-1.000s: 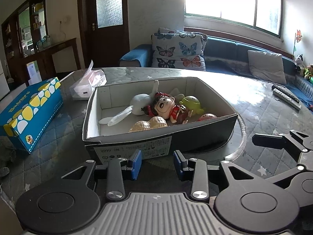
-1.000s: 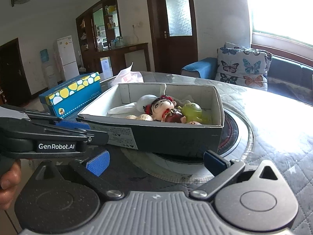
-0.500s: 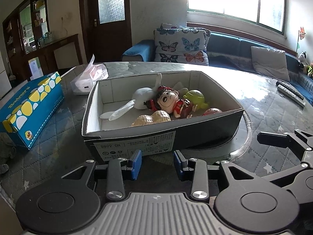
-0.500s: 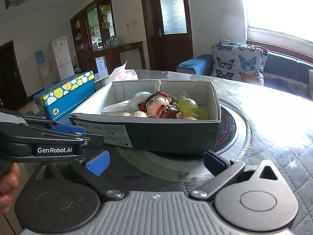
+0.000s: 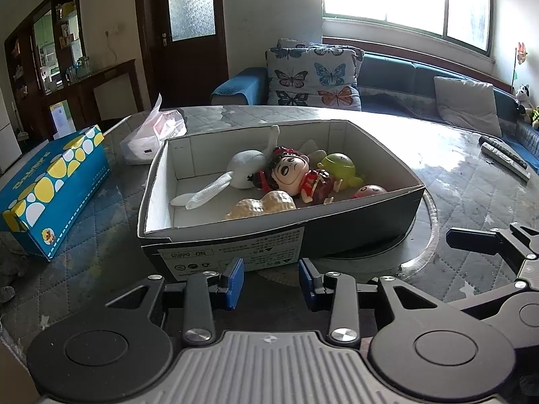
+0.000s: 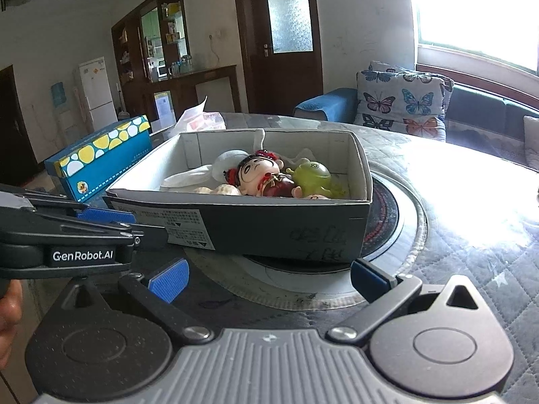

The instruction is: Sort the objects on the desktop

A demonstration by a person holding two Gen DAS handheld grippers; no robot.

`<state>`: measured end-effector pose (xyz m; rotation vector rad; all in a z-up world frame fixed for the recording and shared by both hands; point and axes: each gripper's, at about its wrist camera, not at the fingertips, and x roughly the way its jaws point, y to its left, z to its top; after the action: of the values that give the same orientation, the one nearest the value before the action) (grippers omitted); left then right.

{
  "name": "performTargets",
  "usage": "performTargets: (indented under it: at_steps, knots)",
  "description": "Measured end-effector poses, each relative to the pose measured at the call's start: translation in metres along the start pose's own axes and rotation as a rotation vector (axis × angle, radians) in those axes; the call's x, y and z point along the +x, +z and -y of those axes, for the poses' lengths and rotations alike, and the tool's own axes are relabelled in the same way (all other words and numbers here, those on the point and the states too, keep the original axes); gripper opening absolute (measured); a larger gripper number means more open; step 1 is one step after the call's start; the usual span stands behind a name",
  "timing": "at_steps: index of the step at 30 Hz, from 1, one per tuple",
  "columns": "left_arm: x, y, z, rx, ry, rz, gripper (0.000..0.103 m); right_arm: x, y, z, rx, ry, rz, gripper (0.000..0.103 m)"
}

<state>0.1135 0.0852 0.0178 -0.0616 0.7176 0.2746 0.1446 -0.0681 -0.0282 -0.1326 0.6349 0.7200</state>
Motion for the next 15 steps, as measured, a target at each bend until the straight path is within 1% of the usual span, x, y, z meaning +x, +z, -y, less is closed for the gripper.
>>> performTargets:
  at_steps: [10,15]
  knots:
    - [-0.0016,0.0016,-0.0016,-0.008,0.006,0.006,0.039,0.0013,0.0001,0.0033,0.014,-0.024,-0.016,0.103]
    - [-0.0032,0.0006,-0.0015,-0.022,-0.002,0.005,0.039,0.0005,-0.0005,0.0054,0.02,-0.037,-0.017,0.103]
